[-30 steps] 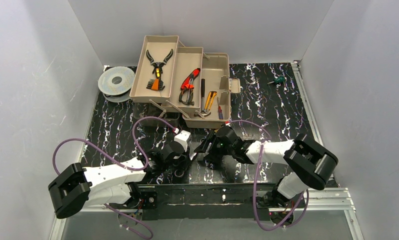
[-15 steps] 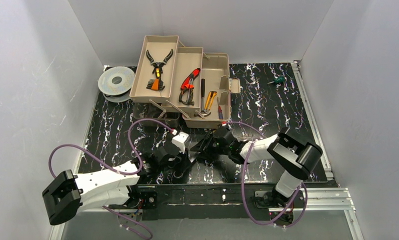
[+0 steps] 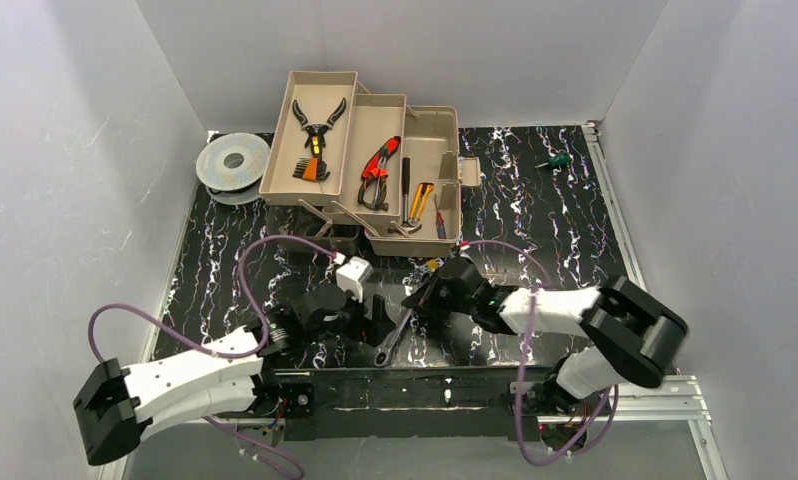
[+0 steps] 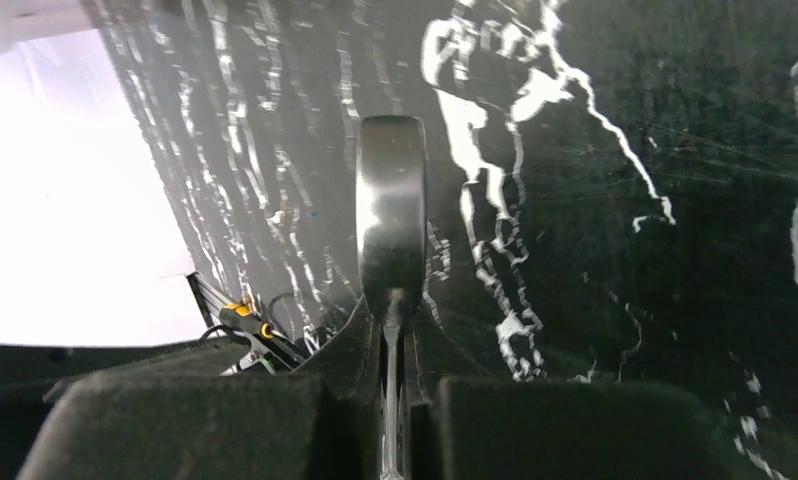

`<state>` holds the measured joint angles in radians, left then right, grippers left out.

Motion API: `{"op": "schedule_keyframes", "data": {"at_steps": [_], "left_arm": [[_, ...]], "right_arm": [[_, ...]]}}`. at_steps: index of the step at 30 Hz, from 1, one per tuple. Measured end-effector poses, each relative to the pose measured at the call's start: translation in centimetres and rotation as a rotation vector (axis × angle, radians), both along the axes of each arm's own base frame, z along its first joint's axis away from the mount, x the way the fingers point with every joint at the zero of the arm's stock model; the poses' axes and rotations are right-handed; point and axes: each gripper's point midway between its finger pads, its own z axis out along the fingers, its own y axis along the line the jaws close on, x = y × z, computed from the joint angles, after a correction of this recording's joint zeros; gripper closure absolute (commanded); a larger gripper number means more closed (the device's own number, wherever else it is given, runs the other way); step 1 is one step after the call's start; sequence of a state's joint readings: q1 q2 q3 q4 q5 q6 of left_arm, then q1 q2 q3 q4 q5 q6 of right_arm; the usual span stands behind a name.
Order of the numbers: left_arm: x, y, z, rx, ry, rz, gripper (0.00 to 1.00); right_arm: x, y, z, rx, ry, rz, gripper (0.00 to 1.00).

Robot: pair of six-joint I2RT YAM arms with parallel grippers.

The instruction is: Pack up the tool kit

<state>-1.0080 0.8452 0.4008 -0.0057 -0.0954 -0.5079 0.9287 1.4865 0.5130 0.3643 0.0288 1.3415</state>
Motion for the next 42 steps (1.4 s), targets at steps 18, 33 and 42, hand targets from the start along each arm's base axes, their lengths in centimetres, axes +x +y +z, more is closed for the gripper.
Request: {"op": "schedule_keyframes", "data": {"at_steps": [18, 33, 42], "left_arm": [[0.5, 3.4, 4.6, -0.032, -0.112, 0.09, 0.15], [0.5, 5.0, 4.1, 0.013, -0.117, 0.134, 0.14], [0.8, 5.6, 3.9, 0.035, -0.126, 0.157, 0.14]], "right_arm": [[16.7, -9.0, 19.6, -0.2, -0.466, 0.058, 0.99], [26.9, -7.3, 14.4, -0.376, -0.39, 0.239, 0.61], [25.2, -6.3, 13.7, -0.417, -0.361, 0.319, 0.32]]}}
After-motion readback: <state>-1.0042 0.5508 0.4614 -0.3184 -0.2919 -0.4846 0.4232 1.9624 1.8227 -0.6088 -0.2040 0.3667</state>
